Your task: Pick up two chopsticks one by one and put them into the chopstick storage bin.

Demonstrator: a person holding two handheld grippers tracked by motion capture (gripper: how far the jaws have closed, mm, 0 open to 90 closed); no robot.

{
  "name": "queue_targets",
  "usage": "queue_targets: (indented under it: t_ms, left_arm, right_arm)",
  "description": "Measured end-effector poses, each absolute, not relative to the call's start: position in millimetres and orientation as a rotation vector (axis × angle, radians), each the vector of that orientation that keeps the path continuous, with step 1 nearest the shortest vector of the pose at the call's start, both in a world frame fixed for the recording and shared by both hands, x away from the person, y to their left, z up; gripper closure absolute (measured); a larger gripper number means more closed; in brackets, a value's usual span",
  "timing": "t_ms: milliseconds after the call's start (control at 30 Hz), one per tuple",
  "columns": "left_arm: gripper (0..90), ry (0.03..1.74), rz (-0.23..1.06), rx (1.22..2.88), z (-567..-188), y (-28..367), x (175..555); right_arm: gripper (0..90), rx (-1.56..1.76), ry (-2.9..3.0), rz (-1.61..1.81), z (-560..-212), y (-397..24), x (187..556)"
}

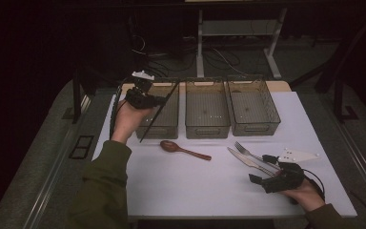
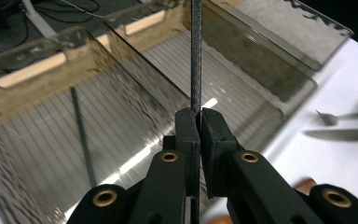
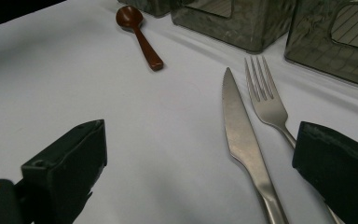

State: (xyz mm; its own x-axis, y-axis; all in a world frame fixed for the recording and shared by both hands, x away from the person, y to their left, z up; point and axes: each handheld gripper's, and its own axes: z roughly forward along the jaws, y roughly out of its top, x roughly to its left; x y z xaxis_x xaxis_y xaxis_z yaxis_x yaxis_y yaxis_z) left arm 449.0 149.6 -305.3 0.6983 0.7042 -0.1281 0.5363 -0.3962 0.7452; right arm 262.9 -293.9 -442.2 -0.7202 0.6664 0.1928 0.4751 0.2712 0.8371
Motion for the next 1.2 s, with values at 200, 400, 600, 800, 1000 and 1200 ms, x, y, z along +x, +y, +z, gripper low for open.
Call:
queue_targets:
  t_ms: [200, 400, 600, 800, 1000, 1200]
  left_arm:
    - [85.7, 0.968, 0.292, 2.089, -298, 151, 476]
    - [85.7, 0.968, 0.338, 2.101, -296, 148, 496]
    - [85.6, 0.97, 0.382, 2.133, -314, 140, 506]
    - [85.6, 0.988, 0.355, 2.152, -331, 140, 512]
    - [85.6, 1.034, 0.336, 2.157, -349, 146, 514]
    - [85.5, 1.063, 0.31, 2.183, -361, 153, 515]
  right_arm:
    - [2.4, 1.076, 2.336, 1.436, -442, -295, 263]
    - [2.4, 1.076, 2.331, 1.446, -441, -298, 262]
    - [2.4, 1.078, 2.326, 1.452, -441, -299, 262]
    - [2.4, 1.08, 2.325, 1.455, -441, -300, 262]
    - [2.4, 1.083, 2.327, 1.454, -442, -300, 261]
    - [2.4, 1.087, 2.326, 1.455, -442, -300, 262]
